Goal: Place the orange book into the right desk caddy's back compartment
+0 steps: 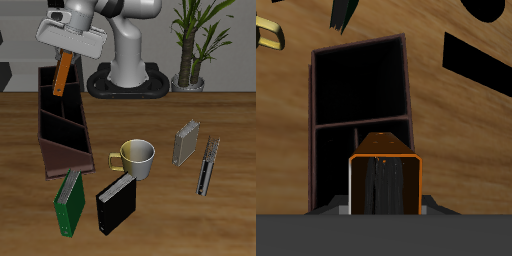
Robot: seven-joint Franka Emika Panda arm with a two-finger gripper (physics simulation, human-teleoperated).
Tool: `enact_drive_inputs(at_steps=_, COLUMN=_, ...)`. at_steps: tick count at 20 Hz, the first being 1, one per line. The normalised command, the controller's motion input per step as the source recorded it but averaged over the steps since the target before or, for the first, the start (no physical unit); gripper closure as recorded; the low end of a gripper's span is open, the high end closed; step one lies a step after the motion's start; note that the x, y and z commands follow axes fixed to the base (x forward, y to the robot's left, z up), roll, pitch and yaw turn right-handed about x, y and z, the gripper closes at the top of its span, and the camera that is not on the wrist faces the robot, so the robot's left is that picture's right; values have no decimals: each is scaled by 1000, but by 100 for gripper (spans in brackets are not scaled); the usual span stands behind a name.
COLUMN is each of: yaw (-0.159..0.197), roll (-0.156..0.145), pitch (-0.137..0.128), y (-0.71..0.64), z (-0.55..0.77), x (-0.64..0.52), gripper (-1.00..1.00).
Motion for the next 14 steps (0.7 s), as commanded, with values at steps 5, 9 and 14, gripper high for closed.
enact_drive_inputs(at_steps=5, yaw=22, roll=-2, pitch=-6, y=8, z=-129, x=26, gripper=100)
enact_drive_inputs(at_steps=9, yaw=-23, roll=-8, pitch=8, y=-44, z=-164, x=99, gripper=100)
enact_drive_inputs(at_steps=14, yaw=3, roll=4, pitch=7, y=2, z=-134, x=41, gripper=100)
